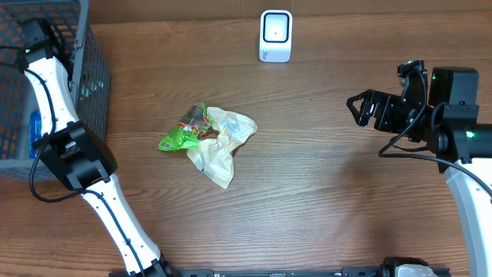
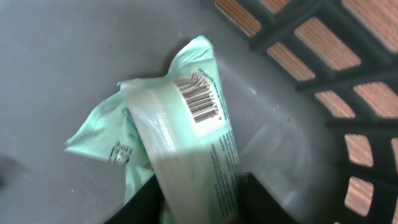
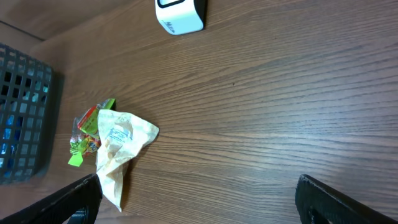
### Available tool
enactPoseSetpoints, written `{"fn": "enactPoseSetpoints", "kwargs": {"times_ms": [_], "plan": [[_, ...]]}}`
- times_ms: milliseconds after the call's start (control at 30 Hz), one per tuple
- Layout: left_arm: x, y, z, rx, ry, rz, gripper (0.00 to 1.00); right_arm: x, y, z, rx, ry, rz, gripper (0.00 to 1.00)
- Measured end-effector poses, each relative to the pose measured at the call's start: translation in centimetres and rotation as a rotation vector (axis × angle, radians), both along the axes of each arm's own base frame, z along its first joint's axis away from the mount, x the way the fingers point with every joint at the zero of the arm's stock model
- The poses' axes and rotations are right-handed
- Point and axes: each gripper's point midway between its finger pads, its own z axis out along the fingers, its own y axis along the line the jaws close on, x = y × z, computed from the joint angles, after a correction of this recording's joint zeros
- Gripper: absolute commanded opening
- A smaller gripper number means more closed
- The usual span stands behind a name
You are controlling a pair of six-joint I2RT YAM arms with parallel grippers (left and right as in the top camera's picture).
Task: Scan the item barcode
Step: 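Reach the left gripper into the basket and grasp the mint-green pack, then lift the mint-green pack out of the basket with the left gripper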
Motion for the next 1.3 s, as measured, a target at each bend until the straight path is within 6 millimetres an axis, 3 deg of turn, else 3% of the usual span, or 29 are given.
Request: {"fn": "enactPoseSetpoints", "kwargs": {"times_ms": [167, 333, 533, 800, 967, 1167, 1300], "plan": [[-0.4, -0.2, 0.1, -0.011, 0.016, 0.007, 0.04, 0.0, 0.1, 0.0, 0.005, -0.001, 0.004, 1.0], [-2.1, -0.8, 0.2, -0.046, 0.084, 0.01, 0.04, 0.1, 0.1, 0.1, 0.005, -0.007, 0.005, 1.0], [-3.9, -1.2, 1.9, -0.075, 0.135, 0.02, 0.04, 0.1, 0.1, 0.1, 0.006, -0.007, 0.005, 1.0], [-3.8, -1.1, 10.5, -0.002, -0.009, 0.019, 0.04, 0.1, 0.1, 0.1, 0.006, -0.008, 0.005, 1.0], [-5.5, -2.1, 18.8, 0.071, -0.131, -0.004, 0.04, 0.1, 0.1, 0.1, 0.005, -0.008, 0.004, 1.0], [-9.8, -6.4, 29.2, 0.138, -0.269, -0.062, 0.04, 0.3, 0.1, 0.3, 0.005, -0.016, 0.005, 1.0], [-12.7, -10.5, 33.2, 0.148, -0.317, -0.145, 0.04, 0.4, 0.1, 0.4, 0.005, -0.025, 0.005, 1.0]]}}
